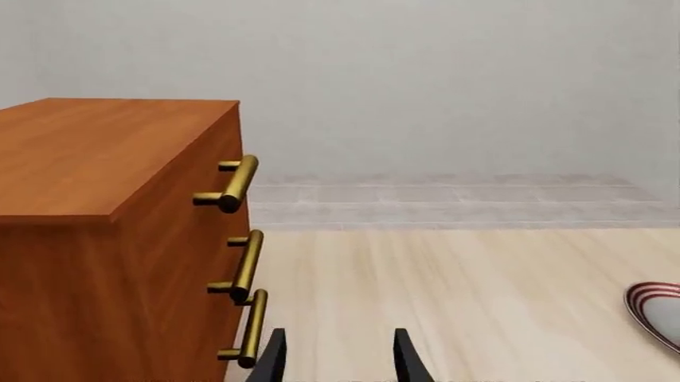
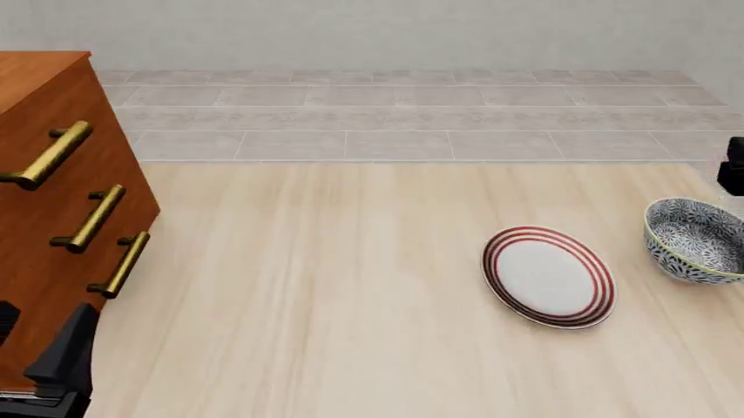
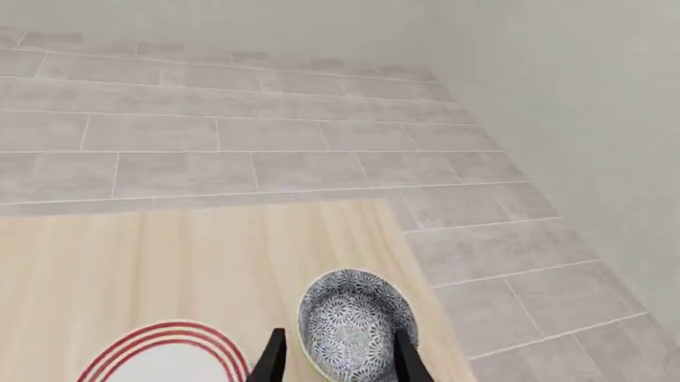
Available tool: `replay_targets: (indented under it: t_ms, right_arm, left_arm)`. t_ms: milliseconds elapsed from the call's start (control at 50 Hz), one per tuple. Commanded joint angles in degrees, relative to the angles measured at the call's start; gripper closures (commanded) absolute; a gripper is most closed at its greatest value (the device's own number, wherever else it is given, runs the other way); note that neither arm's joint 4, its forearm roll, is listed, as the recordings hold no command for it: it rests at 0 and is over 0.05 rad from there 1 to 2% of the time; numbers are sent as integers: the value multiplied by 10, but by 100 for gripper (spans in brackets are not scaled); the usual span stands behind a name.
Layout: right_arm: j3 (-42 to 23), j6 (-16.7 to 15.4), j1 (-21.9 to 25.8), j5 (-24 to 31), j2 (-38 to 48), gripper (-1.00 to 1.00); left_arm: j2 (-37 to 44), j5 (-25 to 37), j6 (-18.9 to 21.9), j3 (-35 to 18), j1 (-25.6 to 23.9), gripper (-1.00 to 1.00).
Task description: Put the bowl on top of the cabinet.
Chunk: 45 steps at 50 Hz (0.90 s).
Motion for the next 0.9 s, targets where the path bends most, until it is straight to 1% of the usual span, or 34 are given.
replay_targets:
  t_ms: [20, 100, 260, 300, 480, 580, 620, 640, 660, 680, 700, 780, 820, 860, 900]
  right_arm:
    - [-63, -26, -46, 16, 78, -100]
    - [-79, -31, -59, 20, 99, -100]
    - [-111, -31, -85, 32, 144, -100]
    - [-115, -42, -95, 32, 161, -100]
    - [-133, -55, -114, 42, 199, -100]
    - [-146, -59, -117, 53, 225, -100]
    - [-151, -54, -114, 58, 233, -100]
    - [-157, -46, -110, 63, 243, -100]
    - [-157, -46, -110, 64, 243, -100]
    - [-163, -35, -104, 72, 256, -100]
    - [-164, -43, -109, 67, 260, -100]
    - [-175, -43, -112, 71, 275, -100]
    - [-182, -50, -116, 70, 288, -100]
    - [-192, -42, -114, 78, 302, -100]
    - [-197, -45, -115, 77, 313, -100]
  left_arm:
    - [0, 0, -2, 4, -3, -100]
    - [0, -2, -2, 6, -2, -100]
    - [0, -1, -2, 7, -1, -100]
    - [0, -1, -3, 8, 0, -100]
    - [0, -7, -7, 17, -2, -100]
    - [0, -9, -8, 19, -4, -100]
    - [0, -9, -8, 20, -5, -100]
    - [0, -10, -9, 21, -5, -100]
    - [0, -10, -9, 21, -5, -100]
    - [0, -9, -9, 21, -5, -100]
    - [0, -9, -10, 21, -5, -100]
    - [0, -9, -10, 22, -6, -100]
    - [0, -9, -10, 22, -7, -100]
    - [0, -9, -10, 22, -7, -100]
    - [0, -8, -10, 22, -7, -100]
